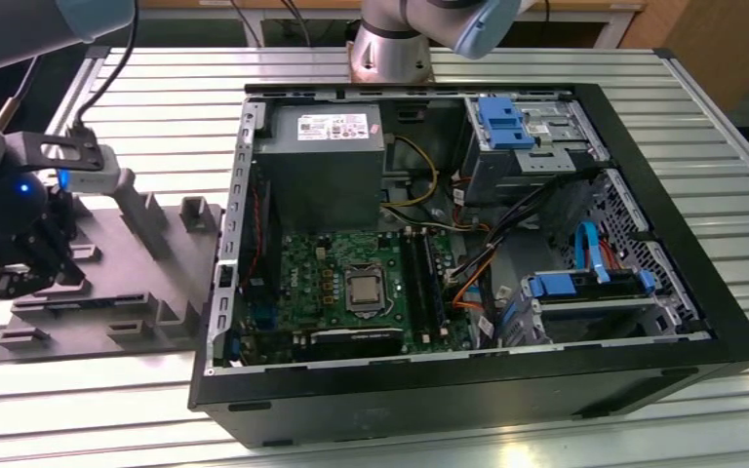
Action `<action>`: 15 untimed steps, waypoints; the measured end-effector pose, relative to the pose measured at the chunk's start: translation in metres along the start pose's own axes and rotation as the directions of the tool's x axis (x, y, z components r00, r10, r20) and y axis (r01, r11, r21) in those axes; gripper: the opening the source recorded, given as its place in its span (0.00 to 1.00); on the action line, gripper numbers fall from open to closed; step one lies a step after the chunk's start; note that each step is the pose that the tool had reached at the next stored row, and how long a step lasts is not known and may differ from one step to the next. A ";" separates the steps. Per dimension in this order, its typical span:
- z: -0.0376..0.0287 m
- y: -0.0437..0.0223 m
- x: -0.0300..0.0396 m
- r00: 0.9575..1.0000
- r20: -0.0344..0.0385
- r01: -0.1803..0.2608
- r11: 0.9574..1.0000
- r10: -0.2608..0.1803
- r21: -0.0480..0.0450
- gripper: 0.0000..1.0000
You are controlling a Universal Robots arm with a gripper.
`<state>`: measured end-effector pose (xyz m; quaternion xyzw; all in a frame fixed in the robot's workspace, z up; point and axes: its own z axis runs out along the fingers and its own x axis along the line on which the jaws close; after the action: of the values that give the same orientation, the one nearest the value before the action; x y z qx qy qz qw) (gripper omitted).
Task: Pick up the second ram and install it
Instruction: 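Pick up the second ram and move it above second insertion slot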
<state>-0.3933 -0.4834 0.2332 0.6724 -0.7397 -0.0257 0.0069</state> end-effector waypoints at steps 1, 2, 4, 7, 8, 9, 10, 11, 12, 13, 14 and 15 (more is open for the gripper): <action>0.0005 -0.0001 0.0003 1.000 0.000 0.000 1.000 0.000 0.000 0.11; 0.0009 -0.0001 0.0006 1.000 0.000 0.001 1.000 -0.001 0.000 0.11; 0.0019 -0.0002 0.0014 1.000 0.000 0.003 1.000 -0.003 0.000 0.11; 0.0032 -0.0003 0.0023 1.000 0.000 0.006 1.000 -0.006 0.000 0.11; 0.0035 -0.0003 0.0026 1.000 0.001 0.008 1.000 -0.008 0.000 0.11; 0.0038 -0.0004 0.0029 1.000 0.002 0.010 1.000 -0.010 0.000 0.11; 0.0041 -0.0004 0.0032 1.000 0.003 0.012 1.000 -0.012 0.000 0.11; 0.0044 -0.0005 0.0034 1.000 0.005 0.014 1.000 -0.014 0.000 0.11; 0.0048 -0.0005 0.0037 1.000 0.006 0.017 1.000 -0.017 0.000 0.11; 0.0051 -0.0005 0.0039 1.000 0.006 0.019 1.000 -0.019 0.001 0.11; 0.0054 -0.0006 0.0041 1.000 0.007 0.022 1.000 -0.022 0.001 0.11; 0.0056 -0.0005 0.0043 1.000 0.008 0.024 1.000 -0.024 0.001 0.11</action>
<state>-0.3935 -0.4875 0.2275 0.6810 -0.7318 -0.0281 0.0036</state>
